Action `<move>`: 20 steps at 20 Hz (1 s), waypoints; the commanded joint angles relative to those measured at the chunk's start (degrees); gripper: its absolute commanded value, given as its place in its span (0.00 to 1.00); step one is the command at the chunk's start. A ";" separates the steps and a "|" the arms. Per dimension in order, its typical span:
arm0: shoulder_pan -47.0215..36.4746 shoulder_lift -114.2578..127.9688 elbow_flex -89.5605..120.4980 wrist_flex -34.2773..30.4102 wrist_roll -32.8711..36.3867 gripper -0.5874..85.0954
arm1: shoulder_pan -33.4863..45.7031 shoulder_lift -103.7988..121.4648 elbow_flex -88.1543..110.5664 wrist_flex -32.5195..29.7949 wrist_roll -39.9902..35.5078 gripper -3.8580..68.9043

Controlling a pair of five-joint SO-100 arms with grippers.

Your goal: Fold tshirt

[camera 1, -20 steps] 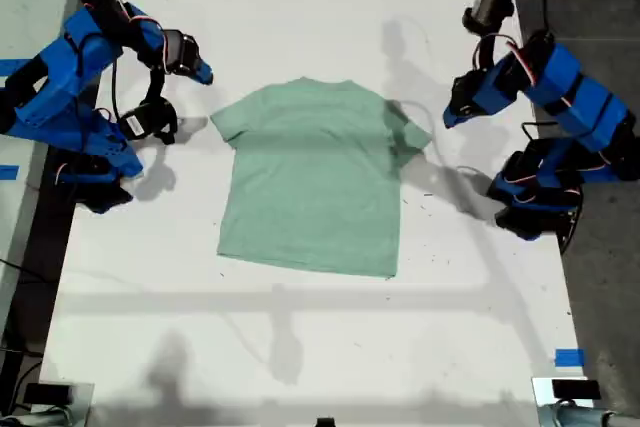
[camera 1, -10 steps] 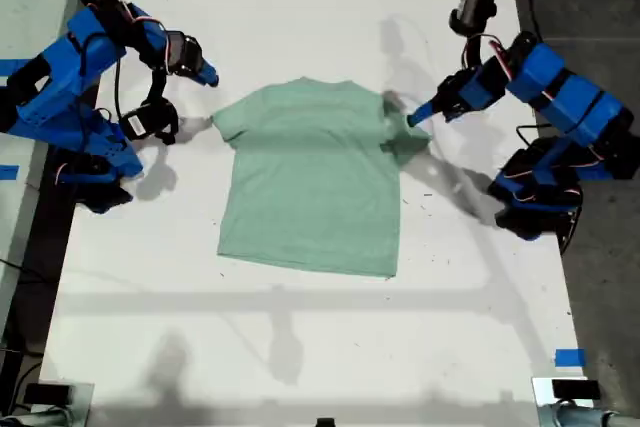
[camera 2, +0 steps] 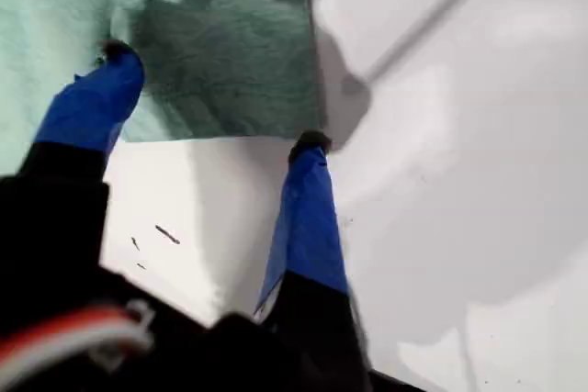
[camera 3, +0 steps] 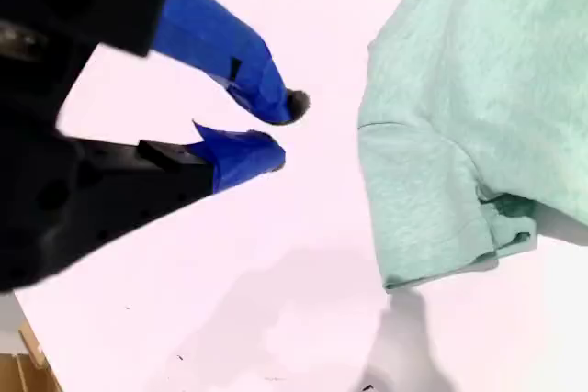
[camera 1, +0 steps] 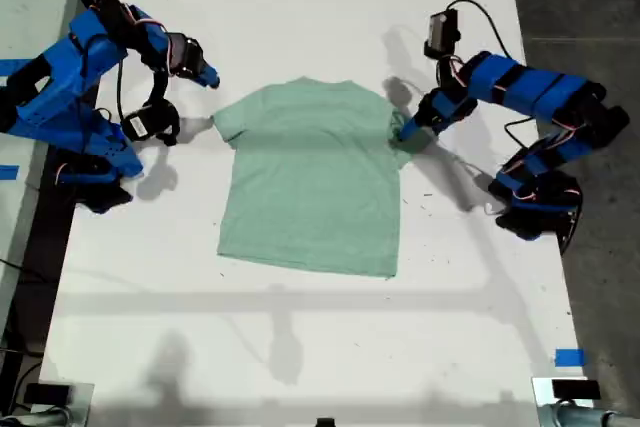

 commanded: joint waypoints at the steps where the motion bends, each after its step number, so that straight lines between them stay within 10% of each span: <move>1: 0.26 0.26 1.05 -2.29 -0.26 0.07 | 1.14 -7.73 -7.65 -2.11 -1.05 0.54; 3: 0.44 0.26 2.37 -3.25 -0.53 0.07 | 1.41 -14.06 -13.45 2.37 -1.41 0.48; 5: 0.44 0.26 2.99 -3.87 -0.70 0.07 | 1.67 -15.03 -14.85 2.64 -1.58 0.16; 9: 0.18 0.26 3.08 -3.96 -0.79 0.07 | 2.64 -14.33 -17.40 6.06 -2.11 0.03; 20: 0.70 0.26 3.52 -4.66 -1.85 0.07 | -4.75 -7.82 -44.47 29.88 2.37 0.03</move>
